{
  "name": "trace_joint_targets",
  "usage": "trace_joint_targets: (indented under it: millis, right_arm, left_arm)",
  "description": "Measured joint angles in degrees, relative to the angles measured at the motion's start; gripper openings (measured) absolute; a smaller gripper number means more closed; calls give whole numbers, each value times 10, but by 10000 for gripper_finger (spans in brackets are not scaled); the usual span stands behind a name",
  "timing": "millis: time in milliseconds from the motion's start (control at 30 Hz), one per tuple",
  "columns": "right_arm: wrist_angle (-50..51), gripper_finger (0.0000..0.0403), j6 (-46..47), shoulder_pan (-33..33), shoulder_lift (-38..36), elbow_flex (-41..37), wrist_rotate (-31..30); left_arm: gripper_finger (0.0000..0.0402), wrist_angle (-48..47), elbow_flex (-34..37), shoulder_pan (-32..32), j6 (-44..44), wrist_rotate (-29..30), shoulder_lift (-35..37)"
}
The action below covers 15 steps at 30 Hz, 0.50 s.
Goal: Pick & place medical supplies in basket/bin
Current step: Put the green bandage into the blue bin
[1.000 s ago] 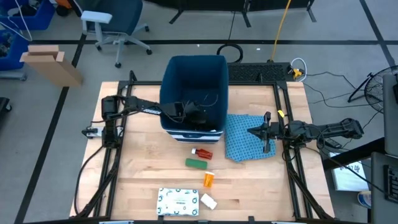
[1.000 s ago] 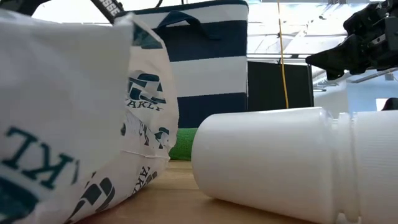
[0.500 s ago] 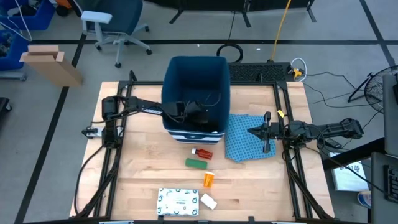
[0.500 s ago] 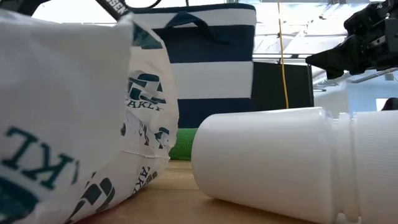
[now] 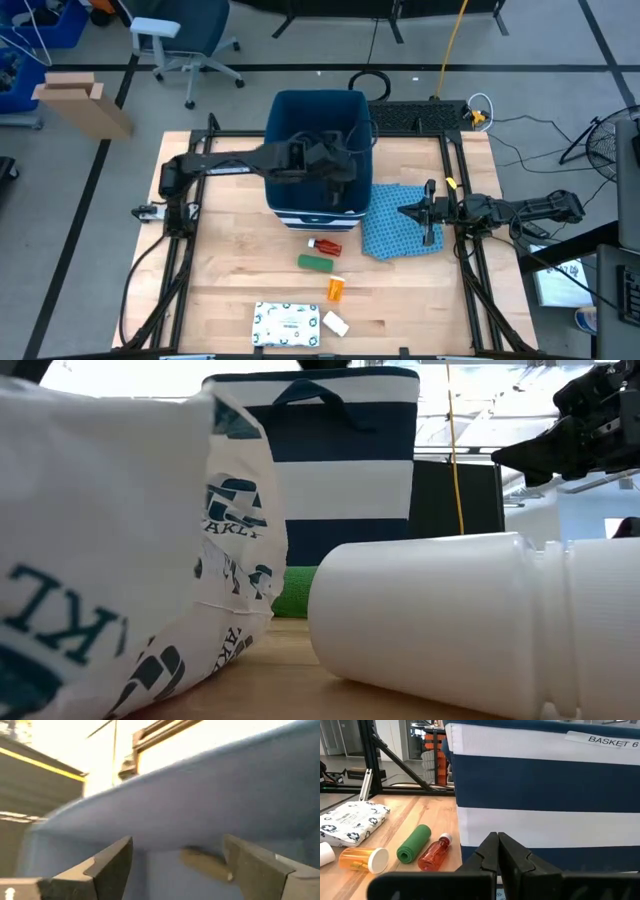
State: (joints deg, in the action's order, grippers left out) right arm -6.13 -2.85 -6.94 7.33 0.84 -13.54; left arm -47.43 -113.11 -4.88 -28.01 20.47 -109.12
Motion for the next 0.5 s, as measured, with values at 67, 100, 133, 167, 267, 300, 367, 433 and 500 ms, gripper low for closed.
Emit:
trace_joint_targets:
  millis: [67, 100, 133, 167, 267, 300, 367, 433, 500]
  right_arm:
    - [0, 0, 0, 0, 0, 0, 0]
    - [0, 0, 0, 0, 0, 0, 0]
    - [1, 0, 0, 0, 0, 0, 0]
    - [2, 0, 0, 0, 0, 0, 0]
    - [6, 0, 2, 0, 1, 0, 0]
    - [5, 0, 5, 0, 2, 0, 0]
    - [3, 0, 6, 0, 2, 0, -1]
    - [-19, 0, 6, 0, 4, 0, -2]
    - [-49, 0, 6, 0, 4, 0, -4]
  left_arm:
    - [294, -92, -39, 12, 4, 37, 16]
    - [283, -121, -53, 18, 14, 48, 25]
    - [270, -147, -62, 23, 28, 52, 41]
    - [253, -178, -63, 28, 45, 52, 61]
    - [190, -243, -53, 41, 98, 48, 127]
    - [165, -260, -43, 44, 119, 40, 152]
    - [114, -261, -14, 48, 159, 16, 206]
    - [61, -223, 34, 55, 185, -2, 270]
    - [19, -164, 96, 61, 203, -9, 333]
